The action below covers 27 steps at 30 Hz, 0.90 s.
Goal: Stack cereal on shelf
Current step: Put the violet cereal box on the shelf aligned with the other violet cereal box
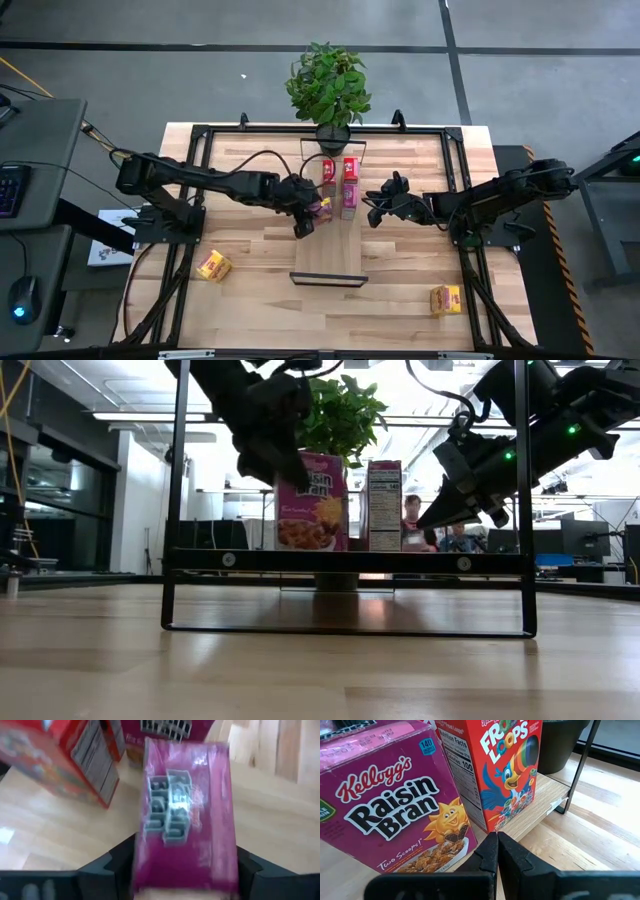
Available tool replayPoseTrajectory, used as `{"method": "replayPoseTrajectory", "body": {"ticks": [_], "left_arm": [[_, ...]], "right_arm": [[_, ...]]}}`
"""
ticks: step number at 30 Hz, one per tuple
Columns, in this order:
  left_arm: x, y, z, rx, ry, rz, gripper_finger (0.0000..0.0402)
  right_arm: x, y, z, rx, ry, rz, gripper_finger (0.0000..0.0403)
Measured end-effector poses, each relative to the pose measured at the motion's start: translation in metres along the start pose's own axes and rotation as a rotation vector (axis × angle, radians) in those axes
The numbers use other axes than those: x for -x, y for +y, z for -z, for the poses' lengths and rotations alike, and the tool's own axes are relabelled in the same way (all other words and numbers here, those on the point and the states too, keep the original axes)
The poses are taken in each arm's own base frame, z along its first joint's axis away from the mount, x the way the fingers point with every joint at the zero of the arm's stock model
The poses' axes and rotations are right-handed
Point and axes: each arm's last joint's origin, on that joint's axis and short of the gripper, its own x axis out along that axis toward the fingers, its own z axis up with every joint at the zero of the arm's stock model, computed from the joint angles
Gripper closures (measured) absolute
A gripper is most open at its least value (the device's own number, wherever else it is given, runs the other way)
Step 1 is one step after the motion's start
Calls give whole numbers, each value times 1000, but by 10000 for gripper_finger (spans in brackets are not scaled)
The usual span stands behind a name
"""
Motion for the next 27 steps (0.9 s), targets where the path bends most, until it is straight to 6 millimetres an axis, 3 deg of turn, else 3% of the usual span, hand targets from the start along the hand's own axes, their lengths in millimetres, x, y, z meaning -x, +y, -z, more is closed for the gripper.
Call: {"method": "replayPoseTrajectory", "body": {"ticks": [10, 22, 27], "left_arm": [[21, 0, -8, 12, -83, 36, 188], [74, 7, -11, 18, -183, 60, 188], [94, 12, -2, -21, -216, -124, 214]], "right_arm": [[0, 0, 0, 0, 0, 0, 402], [0, 0, 0, -4, -1, -1, 402], [0, 0, 0, -8, -1, -1, 402]]}}
